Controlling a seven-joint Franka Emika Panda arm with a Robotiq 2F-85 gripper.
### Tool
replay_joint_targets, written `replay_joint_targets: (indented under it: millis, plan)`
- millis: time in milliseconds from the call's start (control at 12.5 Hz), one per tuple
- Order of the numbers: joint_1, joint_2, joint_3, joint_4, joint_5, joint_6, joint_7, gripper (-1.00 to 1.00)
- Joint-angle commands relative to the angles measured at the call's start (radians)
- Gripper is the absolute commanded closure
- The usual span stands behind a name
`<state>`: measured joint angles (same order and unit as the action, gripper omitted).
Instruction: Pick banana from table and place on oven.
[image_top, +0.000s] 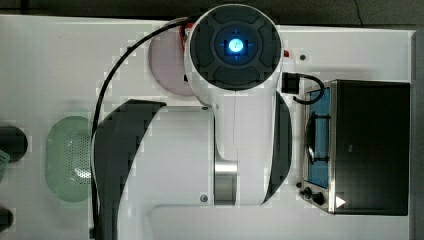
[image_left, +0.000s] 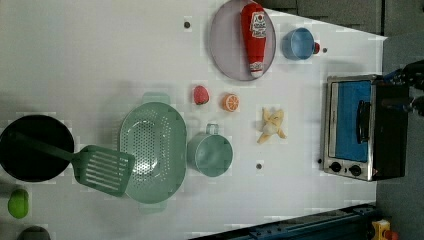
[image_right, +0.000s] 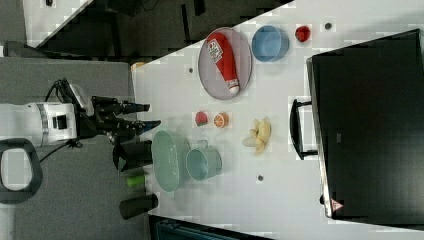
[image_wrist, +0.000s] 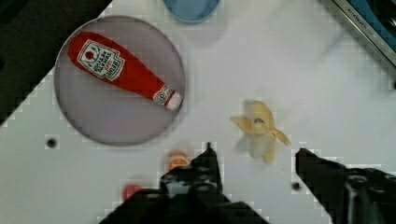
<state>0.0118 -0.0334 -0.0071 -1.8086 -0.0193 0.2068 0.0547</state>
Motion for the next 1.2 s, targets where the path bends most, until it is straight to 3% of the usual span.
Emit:
replay_joint_targets:
  millis: [80, 240, 640, 1200]
  plan:
    - [-0.040, -0.442, -0.002, -0.316, 0.001, -0.122, 0.043, -0.58]
    - [-0.040, -0.441, -0.002, -0.317, 0.001, -0.122, 0.043, -1.00]
    - [-0.040, -0.397, -0.002, -0.343, 0.001, -0.052, 0.043, -1.00]
    - [-0.040, -0.182, -0.002, -0.498, 0.001, 0.319, 0.043, -1.00]
